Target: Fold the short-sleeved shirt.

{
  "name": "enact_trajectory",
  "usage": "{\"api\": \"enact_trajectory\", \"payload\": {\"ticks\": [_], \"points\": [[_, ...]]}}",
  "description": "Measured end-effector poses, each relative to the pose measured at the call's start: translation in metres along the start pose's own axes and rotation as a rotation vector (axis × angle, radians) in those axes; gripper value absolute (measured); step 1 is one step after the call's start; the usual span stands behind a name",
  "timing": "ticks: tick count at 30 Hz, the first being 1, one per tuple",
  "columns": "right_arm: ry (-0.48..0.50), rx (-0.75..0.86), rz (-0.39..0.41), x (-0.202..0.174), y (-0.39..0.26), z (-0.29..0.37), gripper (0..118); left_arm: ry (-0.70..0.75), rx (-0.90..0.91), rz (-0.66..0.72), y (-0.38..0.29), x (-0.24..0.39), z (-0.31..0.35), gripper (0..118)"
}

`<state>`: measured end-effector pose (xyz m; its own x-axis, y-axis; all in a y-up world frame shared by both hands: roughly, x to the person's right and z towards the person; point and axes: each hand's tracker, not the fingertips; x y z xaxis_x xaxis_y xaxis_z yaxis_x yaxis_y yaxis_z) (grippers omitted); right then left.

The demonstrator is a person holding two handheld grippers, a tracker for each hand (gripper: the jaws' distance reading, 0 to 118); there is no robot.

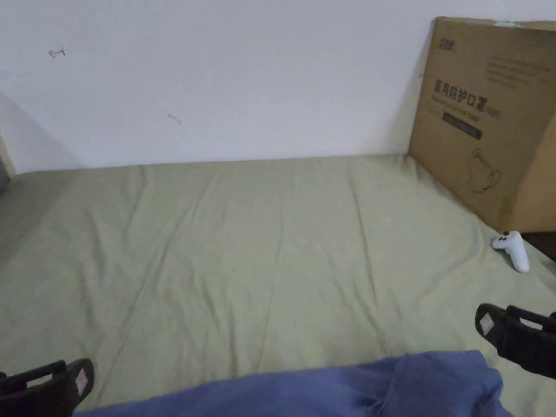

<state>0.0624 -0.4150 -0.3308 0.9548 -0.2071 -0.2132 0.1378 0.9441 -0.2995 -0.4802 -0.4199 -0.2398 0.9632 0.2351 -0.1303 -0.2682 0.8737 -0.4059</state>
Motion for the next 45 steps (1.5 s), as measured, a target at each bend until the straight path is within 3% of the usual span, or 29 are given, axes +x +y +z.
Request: {"api": "enact_trajectory", "payload": {"ticks": [2, 3, 4, 5, 6, 7, 9, 11, 14, 15, 19, 22, 26, 29, 30, 32, 37, 40, 44, 45], "points": [[-0.056, 0.343, 0.063, -0.031, -0.010, 0.029, 95, 0.070, 0.207, 0.005, -0.008, 0.025, 0.022, 80], [-0.101, 0.473, 0.128, -0.046, -0.022, 0.027, 94, 0.095, 0.301, 0.000, -0.013, 0.037, 0.030, 54], [-0.139, 0.488, 0.178, -0.059, -0.026, 0.024, 92, 0.115, 0.369, -0.007, -0.019, 0.047, 0.036, 30], [-0.194, 0.408, 0.204, -0.074, -0.027, 0.020, 82, 0.149, 0.421, -0.027, -0.029, 0.054, 0.036, 10], [-0.157, 0.314, 0.205, -0.078, -0.036, 0.015, 33, 0.194, 0.444, -0.060, -0.034, 0.065, 0.039, 3], [-0.082, 0.282, 0.190, -0.081, -0.040, 0.015, 0, 0.223, 0.458, -0.086, -0.037, 0.073, 0.042, 2], [-0.013, 0.258, 0.133, -0.085, -0.049, 0.017, 0, 0.144, 0.452, -0.074, -0.047, 0.075, 0.045, 0], [-0.008, 0.248, 0.131, -0.088, -0.050, 0.019, 0, 0.118, 0.454, -0.086, -0.053, 0.082, 0.050, 0], [0.008, 0.253, 0.138, -0.089, -0.049, 0.029, 0, 0.132, 0.444, -0.219, -0.051, 0.090, 0.060, 0], [0.014, 0.252, 0.143, -0.088, -0.046, 0.030, 0, 0.076, 0.389, -0.195, -0.043, 0.085, 0.062, 0], [0.122, 0.208, 0.171, -0.081, -0.035, 0.037, 0, -0.125, 0.184, 0.038, 0.009, 0.043, 0.061, 0], [0.096, 0.191, 0.166, -0.079, -0.035, 0.039, 0, -0.232, 0.044, 0.202, 0.035, -0.018, 0.042, 0], [0.097, 0.068, 0.123, -0.075, -0.043, 0.027, 0, -0.270, -0.452, 0.491, 0.010, -0.101, -0.030, 0], [0.094, -0.017, 0.116, -0.073, -0.051, 0.014, 0, -0.177, -0.599, 0.555, -0.035, -0.137, -0.062, 0], [0.092, -0.049, 0.115, -0.073, -0.055, 0.009, 0, -0.190, -0.616, 0.535, -0.046, -0.149, -0.072, 19], [0.101, -0.102, 0.107, -0.074, -0.059, 0.001, 0, -0.255, -0.625, 0.597, -0.069, -0.168, -0.088, 110], [0.112, -0.169, 0.097, -0.084, -0.062, -0.010, 0, -0.394, -0.548, 0.830, -0.119, -0.201, -0.109, 118], [0.142, -0.213, 0.088, -0.089, -0.065, -0.017, 0, -0.577, -0.524, 0.985, -0.154, -0.214, -0.132, 118], [0.151, -0.277, 0.095, -0.106, -0.068, -0.030, 0, -0.776, -0.523, 1.006, -0.150, -0.196, -0.169, 118], [0.156, -0.285, 0.097, -0.109, -0.069, -0.032, 0, -0.797, -0.523, 0.979, -0.150, -0.191, -0.176, 111]]}}
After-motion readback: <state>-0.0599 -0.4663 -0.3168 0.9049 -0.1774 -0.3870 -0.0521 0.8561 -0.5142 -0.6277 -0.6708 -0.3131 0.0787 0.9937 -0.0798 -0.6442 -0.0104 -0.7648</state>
